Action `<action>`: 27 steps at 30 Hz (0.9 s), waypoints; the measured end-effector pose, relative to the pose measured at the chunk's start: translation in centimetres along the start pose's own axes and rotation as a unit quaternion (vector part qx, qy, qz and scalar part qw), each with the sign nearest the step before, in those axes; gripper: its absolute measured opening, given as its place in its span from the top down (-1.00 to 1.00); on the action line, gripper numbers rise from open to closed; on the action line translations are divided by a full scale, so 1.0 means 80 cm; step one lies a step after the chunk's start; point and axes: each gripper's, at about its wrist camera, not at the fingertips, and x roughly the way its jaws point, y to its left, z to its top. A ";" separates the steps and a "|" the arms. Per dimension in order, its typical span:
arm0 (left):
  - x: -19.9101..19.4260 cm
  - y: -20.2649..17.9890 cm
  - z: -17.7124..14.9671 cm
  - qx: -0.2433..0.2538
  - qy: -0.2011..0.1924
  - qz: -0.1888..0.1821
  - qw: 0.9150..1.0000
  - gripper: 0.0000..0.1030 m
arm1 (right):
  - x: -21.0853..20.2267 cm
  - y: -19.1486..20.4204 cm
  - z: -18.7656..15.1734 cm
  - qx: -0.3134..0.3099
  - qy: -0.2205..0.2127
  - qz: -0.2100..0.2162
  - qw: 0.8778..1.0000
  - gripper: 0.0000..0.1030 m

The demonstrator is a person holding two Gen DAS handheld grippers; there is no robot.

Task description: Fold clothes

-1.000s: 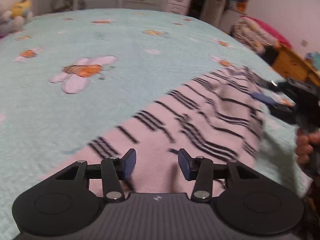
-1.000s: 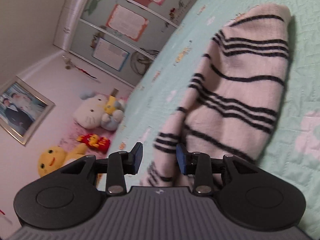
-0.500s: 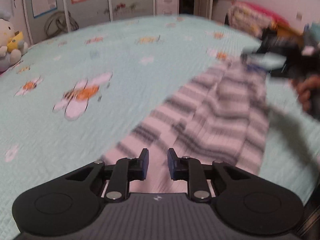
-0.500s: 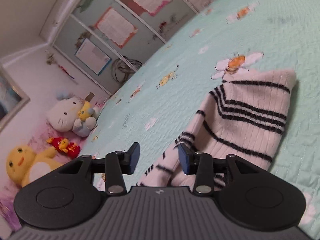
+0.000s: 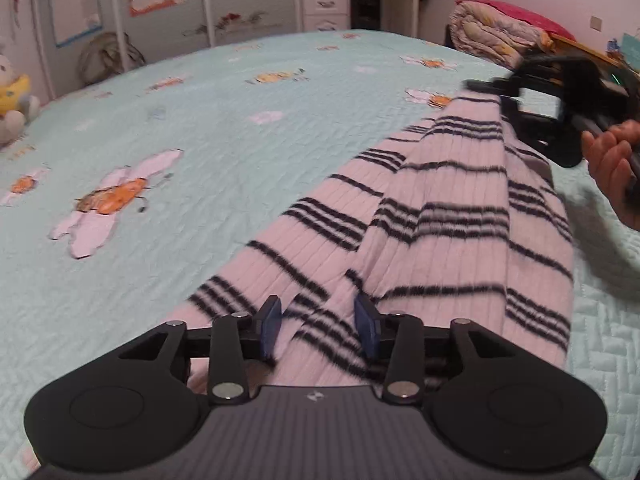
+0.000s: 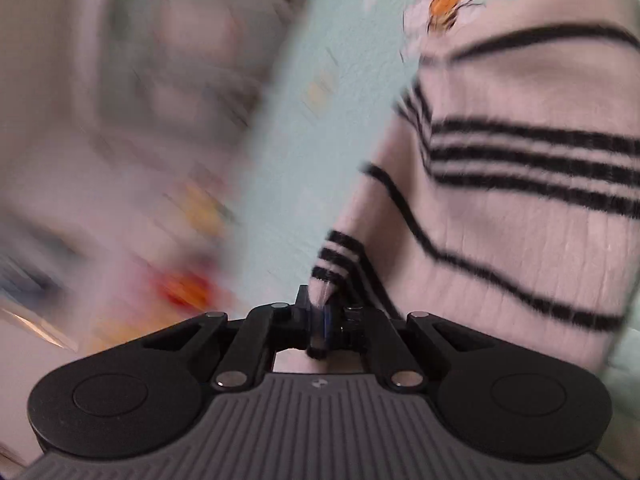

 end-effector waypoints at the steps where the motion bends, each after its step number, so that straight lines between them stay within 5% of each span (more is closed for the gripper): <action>1: -0.003 -0.001 -0.003 -0.002 -0.003 0.006 1.000 0.09 | -0.002 -0.012 0.001 0.016 -0.010 0.020 1.000 0.93; 3: -0.003 -0.003 -0.004 -0.001 -0.010 0.015 1.000 0.01 | -0.005 -0.037 0.003 0.047 -0.031 0.061 0.997 0.93; 7: -0.010 0.005 -0.002 -0.032 -0.021 0.033 0.999 -0.22 | 0.005 -0.020 -0.011 -0.045 -0.008 0.013 0.999 0.97; 11: -0.023 0.010 0.002 -0.042 -0.022 0.044 0.998 -0.22 | -0.019 0.023 -0.018 -0.102 -0.030 -0.056 0.993 0.61; 14: -0.042 -0.004 0.011 -0.020 -0.041 0.058 0.997 -0.11 | -0.050 0.063 -0.039 -0.154 -0.069 -0.040 0.985 0.52; 18: -0.019 -0.027 0.012 0.035 -0.009 0.064 0.997 -0.16 | -0.024 0.068 -0.065 -0.166 -0.002 0.028 0.986 0.48; 20: 0.006 -0.027 0.002 0.048 0.024 0.067 0.996 -0.29 | 0.009 0.041 -0.070 -0.184 0.017 -0.028 0.982 0.62; 21: 0.006 -0.024 0.002 0.043 0.020 0.075 0.996 -0.47 | 0.025 0.027 -0.072 -0.193 0.025 -0.058 0.979 1.00; 27: -0.011 -0.010 0.015 0.008 0.040 0.071 0.997 -0.46 | -0.002 0.016 -0.062 -0.167 -0.007 -0.009 0.986 0.88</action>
